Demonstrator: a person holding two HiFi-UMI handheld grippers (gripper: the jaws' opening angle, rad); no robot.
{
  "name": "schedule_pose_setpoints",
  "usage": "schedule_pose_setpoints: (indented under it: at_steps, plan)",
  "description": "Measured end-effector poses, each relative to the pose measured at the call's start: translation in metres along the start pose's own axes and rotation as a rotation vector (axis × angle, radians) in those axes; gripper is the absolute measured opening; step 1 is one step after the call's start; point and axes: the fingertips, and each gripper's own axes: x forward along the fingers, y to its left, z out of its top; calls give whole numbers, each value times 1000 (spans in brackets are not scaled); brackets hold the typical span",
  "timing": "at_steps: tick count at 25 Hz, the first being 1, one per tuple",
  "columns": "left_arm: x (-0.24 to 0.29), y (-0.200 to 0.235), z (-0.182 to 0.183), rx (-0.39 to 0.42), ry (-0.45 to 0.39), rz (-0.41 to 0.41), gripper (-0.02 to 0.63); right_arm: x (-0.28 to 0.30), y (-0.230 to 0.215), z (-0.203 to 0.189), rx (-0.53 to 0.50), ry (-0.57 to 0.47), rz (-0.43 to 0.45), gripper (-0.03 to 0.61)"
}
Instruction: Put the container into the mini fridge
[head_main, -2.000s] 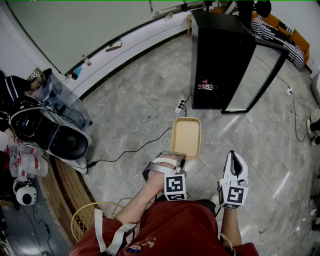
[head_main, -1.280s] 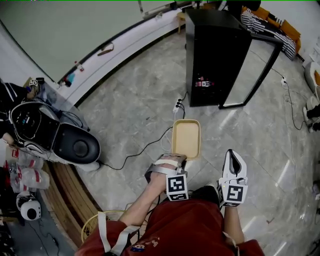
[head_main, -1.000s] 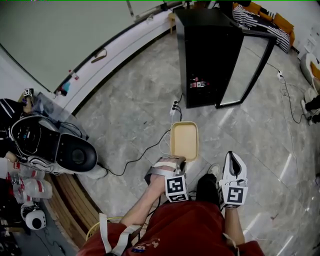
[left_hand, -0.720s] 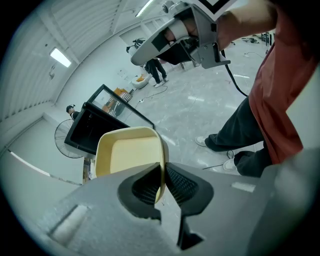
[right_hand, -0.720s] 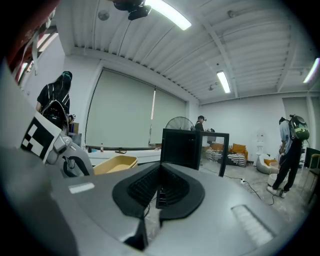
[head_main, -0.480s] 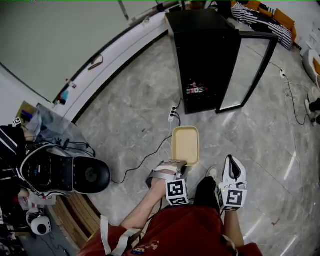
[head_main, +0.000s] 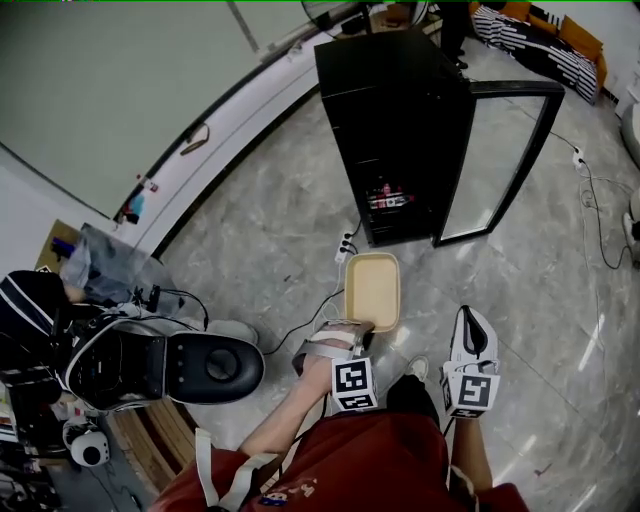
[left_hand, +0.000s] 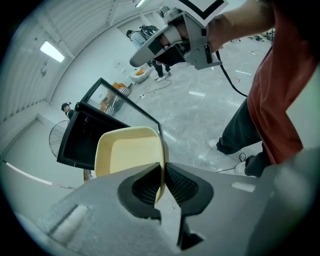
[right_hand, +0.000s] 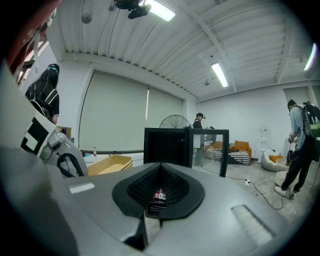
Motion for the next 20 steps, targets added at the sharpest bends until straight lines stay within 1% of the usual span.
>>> schedule_pose_setpoints:
  at_steps: [3,5,9,15,20]
  plan:
    - [-2,20,33,-7,19,12,37,2,-36,15,7,-22,14,0]
    - [5,36,46,-10,27,21,37,13,-54,19,8,-25,23,0]
    - [36,64,54,-22,32,30,37,50,-75,12,-7,-22,40,0]
    - [55,78,77,-29,40,28,37,66,-103,7,-2,-23,55,0]
    - [69,91,84,-28,37,18,37,83,-115,6,1,-25,53,0]
